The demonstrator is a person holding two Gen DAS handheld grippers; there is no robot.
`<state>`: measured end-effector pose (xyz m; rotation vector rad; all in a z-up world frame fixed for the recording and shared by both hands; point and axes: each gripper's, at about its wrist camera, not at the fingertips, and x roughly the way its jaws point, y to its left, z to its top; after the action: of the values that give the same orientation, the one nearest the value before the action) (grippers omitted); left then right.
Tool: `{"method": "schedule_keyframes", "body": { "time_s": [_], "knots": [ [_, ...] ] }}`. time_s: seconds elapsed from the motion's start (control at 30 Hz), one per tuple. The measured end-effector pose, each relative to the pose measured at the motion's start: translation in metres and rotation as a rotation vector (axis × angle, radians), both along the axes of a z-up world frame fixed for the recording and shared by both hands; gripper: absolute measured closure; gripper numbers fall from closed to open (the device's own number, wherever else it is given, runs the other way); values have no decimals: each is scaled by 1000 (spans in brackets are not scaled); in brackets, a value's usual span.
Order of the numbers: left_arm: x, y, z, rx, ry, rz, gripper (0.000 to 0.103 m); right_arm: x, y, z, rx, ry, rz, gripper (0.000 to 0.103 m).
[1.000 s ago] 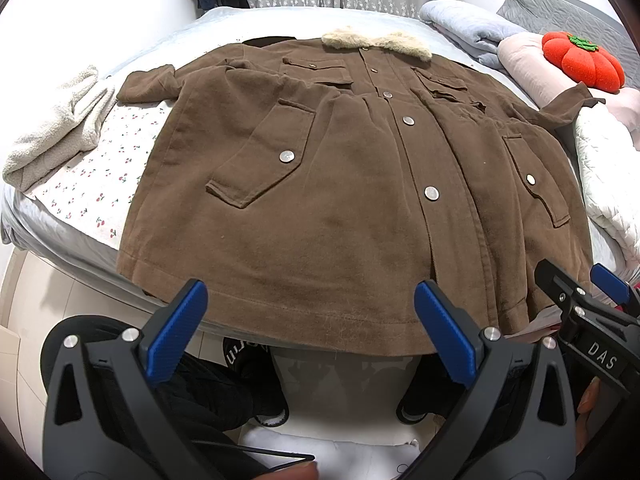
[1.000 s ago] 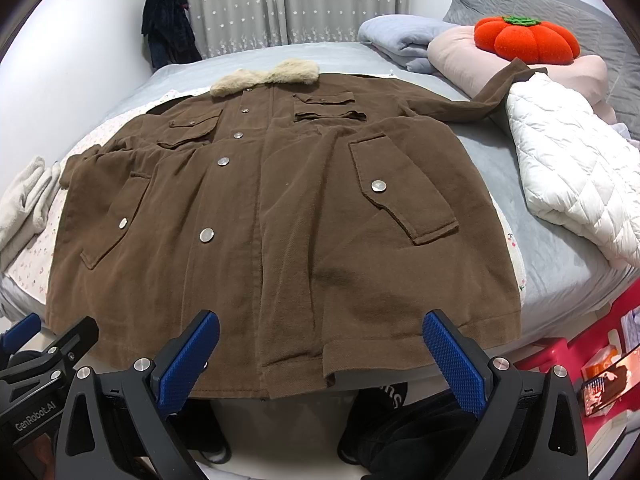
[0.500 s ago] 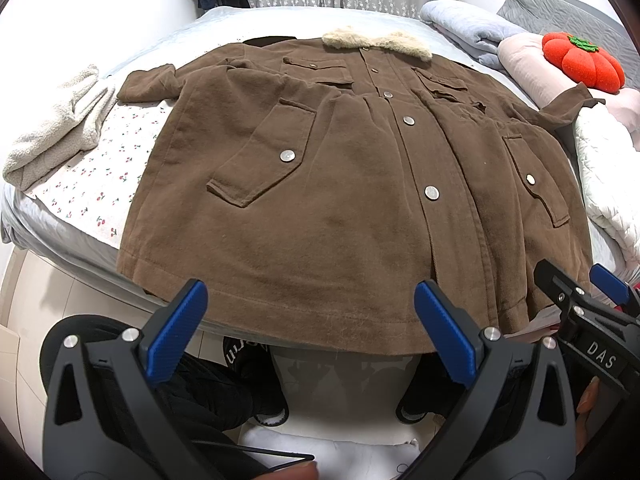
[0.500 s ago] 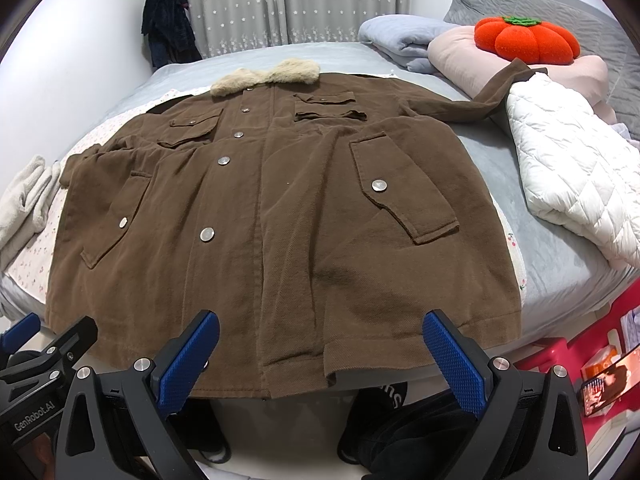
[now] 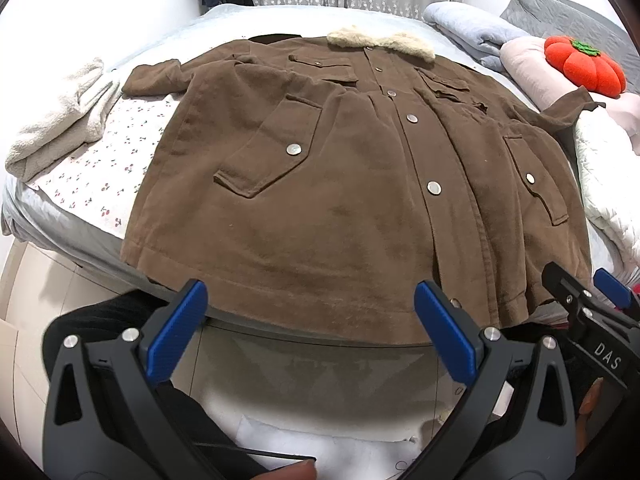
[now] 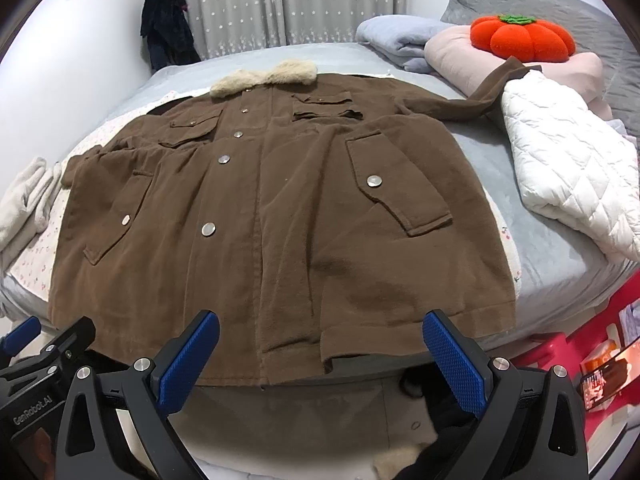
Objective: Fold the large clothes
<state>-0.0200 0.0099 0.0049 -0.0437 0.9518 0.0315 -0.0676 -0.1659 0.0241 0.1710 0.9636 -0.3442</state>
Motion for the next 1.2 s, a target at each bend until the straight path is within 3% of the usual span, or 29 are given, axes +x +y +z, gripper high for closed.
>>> {"method": "schedule_keyframes", "body": {
  "time_s": [0.6,0.83,1.07,1.2],
  "knots": [
    [16,0,-1,-1,-5,19,0,11,-14,5,-21,-35,-46,0],
    [22,14,2,0,-49,70,0,23,-14,4,-60,-40,-39,0],
    [36,21,3,4,-91,38,0,28,-21,7,-90,-57,-48,0],
    [52,43,8,-17,-114,-31,0,35,-34,7,-90,-98,9,0]
  ]
}}
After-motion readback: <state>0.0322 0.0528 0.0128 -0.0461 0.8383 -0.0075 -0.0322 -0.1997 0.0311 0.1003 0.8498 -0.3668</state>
